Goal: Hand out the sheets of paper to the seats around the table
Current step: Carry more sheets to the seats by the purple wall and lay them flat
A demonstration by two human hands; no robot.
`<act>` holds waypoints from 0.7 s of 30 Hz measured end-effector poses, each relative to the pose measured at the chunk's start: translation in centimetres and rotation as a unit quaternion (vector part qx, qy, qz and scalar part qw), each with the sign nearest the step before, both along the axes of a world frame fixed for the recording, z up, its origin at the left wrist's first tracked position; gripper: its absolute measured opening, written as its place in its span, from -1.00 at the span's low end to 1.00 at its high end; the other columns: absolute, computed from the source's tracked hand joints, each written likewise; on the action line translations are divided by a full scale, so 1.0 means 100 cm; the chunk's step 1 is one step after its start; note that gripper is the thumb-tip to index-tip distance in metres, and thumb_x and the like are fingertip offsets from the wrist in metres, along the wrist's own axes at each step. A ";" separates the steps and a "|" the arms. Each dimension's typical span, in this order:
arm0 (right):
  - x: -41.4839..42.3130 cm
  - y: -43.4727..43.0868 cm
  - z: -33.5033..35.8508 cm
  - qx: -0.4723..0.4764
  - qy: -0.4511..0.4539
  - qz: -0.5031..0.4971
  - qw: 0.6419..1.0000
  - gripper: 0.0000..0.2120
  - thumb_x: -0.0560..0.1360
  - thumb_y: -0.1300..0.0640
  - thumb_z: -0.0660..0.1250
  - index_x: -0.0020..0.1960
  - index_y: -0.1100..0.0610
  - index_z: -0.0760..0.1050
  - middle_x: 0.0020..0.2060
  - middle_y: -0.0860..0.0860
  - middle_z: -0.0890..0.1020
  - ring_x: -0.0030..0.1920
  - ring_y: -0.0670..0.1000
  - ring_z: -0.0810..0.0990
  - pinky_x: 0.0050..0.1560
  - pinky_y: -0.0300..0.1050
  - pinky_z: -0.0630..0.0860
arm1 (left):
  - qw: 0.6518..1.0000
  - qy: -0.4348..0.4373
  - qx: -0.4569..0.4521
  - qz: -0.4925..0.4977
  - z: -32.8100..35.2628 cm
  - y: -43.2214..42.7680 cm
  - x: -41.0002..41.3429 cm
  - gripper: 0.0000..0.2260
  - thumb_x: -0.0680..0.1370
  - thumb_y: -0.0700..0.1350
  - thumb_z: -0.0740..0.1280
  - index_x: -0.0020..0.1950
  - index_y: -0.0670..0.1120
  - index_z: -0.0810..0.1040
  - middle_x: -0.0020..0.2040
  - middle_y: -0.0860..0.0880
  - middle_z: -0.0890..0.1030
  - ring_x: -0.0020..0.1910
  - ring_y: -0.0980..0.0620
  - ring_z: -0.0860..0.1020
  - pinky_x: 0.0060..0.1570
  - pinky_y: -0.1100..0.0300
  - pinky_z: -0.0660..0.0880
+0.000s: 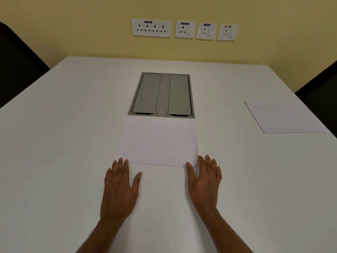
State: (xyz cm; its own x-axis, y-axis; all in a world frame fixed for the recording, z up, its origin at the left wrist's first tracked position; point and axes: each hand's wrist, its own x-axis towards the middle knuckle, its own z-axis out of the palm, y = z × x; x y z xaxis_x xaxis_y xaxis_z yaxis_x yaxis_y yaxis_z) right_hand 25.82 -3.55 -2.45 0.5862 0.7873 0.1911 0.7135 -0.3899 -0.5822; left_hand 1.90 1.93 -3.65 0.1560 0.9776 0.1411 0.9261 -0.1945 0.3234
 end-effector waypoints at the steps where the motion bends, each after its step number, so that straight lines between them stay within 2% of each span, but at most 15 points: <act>1: -0.001 0.002 0.000 0.008 0.006 -0.003 1.000 -0.46 0.62 -0.21 0.14 0.45 0.12 0.38 0.51 0.15 0.36 0.57 0.14 0.16 0.57 0.09 -0.03 | 1.000 0.000 -0.001 0.000 0.000 0.000 0.000 -0.28 0.60 0.31 -0.18 0.61 -0.13 0.08 0.63 -0.09 0.11 0.62 -0.01 0.01 0.58 -0.01 -0.01; 6: -0.005 0.013 0.002 0.060 0.085 -0.025 0.994 -0.49 0.58 -0.17 0.27 0.38 0.16 0.48 0.46 0.12 0.43 0.55 0.08 0.20 0.57 0.07 -0.01 | 1.000 0.000 -0.004 0.002 0.001 0.000 0.002 -0.31 0.61 0.28 -0.14 0.62 -0.12 0.07 0.63 -0.07 0.09 0.62 0.01 -0.01 0.59 0.00 -0.03; 10: -0.013 0.024 0.009 0.104 0.145 -0.030 0.983 -0.58 0.59 -0.01 0.33 0.33 0.23 0.52 0.40 0.12 0.50 0.54 0.07 0.24 0.57 0.11 -0.02 | 1.000 -0.006 -0.007 0.002 0.002 -0.001 0.001 -0.31 0.61 0.28 -0.14 0.62 -0.11 0.05 0.63 -0.06 0.07 0.62 0.03 -0.03 0.59 0.01 -0.04; 13: -0.020 0.028 0.018 0.138 0.157 -0.050 0.977 -0.68 0.62 0.10 0.28 0.31 0.23 0.54 0.30 0.11 0.59 0.48 0.07 0.35 0.54 0.12 0.11 | 1.000 -0.018 -0.005 0.005 0.002 0.001 0.000 -0.33 0.63 0.27 -0.12 0.62 -0.11 0.04 0.63 -0.06 0.07 0.62 0.03 -0.03 0.59 0.02 -0.04; 15: -0.025 0.027 0.027 0.177 0.179 -0.058 0.966 -0.72 0.64 0.09 0.25 0.25 0.18 0.60 0.18 0.06 0.66 0.31 0.02 0.52 0.40 0.01 0.38 | 1.000 -0.024 -0.006 0.007 0.001 0.001 0.000 -0.35 0.64 0.25 -0.09 0.62 -0.11 0.01 0.64 -0.05 0.05 0.62 0.04 -0.05 0.59 0.04 -0.05; 16: -0.028 0.026 0.034 0.197 0.200 -0.056 0.958 -0.73 0.64 0.08 0.24 0.23 0.17 0.61 0.11 0.02 0.69 0.18 -0.06 0.60 0.28 -0.11 0.49 | 1.000 -0.029 -0.008 0.008 0.001 0.000 0.000 -0.35 0.64 0.24 -0.08 0.62 -0.11 -0.01 0.64 -0.05 0.04 0.62 0.04 -0.06 0.59 0.04 -0.06; 18: -0.033 0.026 0.046 0.219 0.264 -0.063 0.937 -0.74 0.65 0.10 0.23 0.21 0.15 0.62 0.03 -0.05 0.71 0.01 -0.16 0.65 0.09 -0.30 0.57 | 0.999 -0.046 -0.010 0.008 0.003 -0.001 -0.001 -0.35 0.63 0.23 -0.07 0.63 -0.10 -0.03 0.64 -0.05 0.02 0.62 0.05 -0.07 0.59 0.06 -0.05; 21: -0.032 0.026 0.059 0.240 0.406 -0.098 0.876 -0.80 0.63 0.20 0.24 0.16 0.11 0.62 -0.02 -0.06 0.71 -0.13 -0.06 0.71 -0.07 -0.18 0.66 | 0.994 -0.111 -0.005 0.002 0.012 -0.004 -0.001 -0.36 0.63 0.20 -0.04 0.62 -0.10 0.00 0.64 -0.03 0.04 0.62 0.07 -0.04 0.58 0.10 -0.04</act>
State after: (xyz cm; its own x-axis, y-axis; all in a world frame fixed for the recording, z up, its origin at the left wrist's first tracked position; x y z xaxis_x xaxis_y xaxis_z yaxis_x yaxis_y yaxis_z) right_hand 22.58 -0.91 3.45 0.7971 0.5997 -0.0704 -0.0660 -0.0294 -0.9974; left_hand 1.85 1.49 -2.46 0.1190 0.9796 0.1621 0.8321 -0.1874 0.5220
